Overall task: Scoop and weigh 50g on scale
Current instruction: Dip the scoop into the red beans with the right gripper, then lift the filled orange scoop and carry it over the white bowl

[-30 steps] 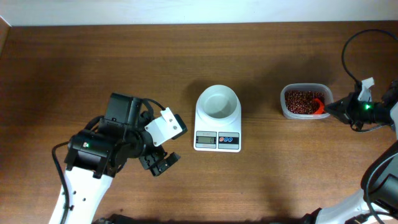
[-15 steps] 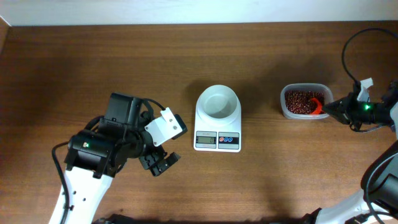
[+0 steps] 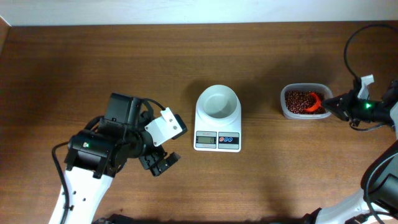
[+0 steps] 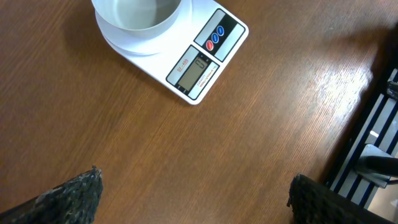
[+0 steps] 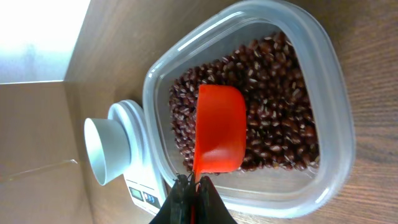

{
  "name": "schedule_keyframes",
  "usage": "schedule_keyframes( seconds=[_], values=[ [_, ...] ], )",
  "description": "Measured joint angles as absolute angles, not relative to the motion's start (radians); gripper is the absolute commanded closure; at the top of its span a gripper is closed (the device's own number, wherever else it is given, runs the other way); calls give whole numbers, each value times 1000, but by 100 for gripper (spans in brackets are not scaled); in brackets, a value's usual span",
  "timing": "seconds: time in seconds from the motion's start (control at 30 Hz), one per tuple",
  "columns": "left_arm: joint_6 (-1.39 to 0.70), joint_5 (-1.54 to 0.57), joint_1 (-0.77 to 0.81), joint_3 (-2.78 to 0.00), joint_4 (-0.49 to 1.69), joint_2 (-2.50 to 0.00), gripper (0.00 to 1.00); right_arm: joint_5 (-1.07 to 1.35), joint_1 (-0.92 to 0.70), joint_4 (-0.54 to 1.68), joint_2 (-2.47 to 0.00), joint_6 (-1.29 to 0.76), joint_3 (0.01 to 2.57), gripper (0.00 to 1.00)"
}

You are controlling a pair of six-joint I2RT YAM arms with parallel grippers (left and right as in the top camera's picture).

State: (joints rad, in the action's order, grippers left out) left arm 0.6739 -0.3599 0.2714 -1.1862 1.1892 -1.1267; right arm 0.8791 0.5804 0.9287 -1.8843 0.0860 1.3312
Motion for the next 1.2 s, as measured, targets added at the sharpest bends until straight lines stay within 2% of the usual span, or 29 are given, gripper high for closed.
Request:
schedule_keyframes(
  seconds=[0.2, 0.4, 1.2],
  values=[
    [674, -360, 271, -1186, 1190, -1127, 1, 918, 605, 913, -1884, 86, 1331, 96],
    [674, -360, 271, -1186, 1190, -1127, 1, 974, 728, 978, -1884, 116, 1331, 96],
    [674, -360, 271, -1186, 1190, -1127, 1, 1238, 748, 1053, -1884, 168, 1331, 96]
  ],
)
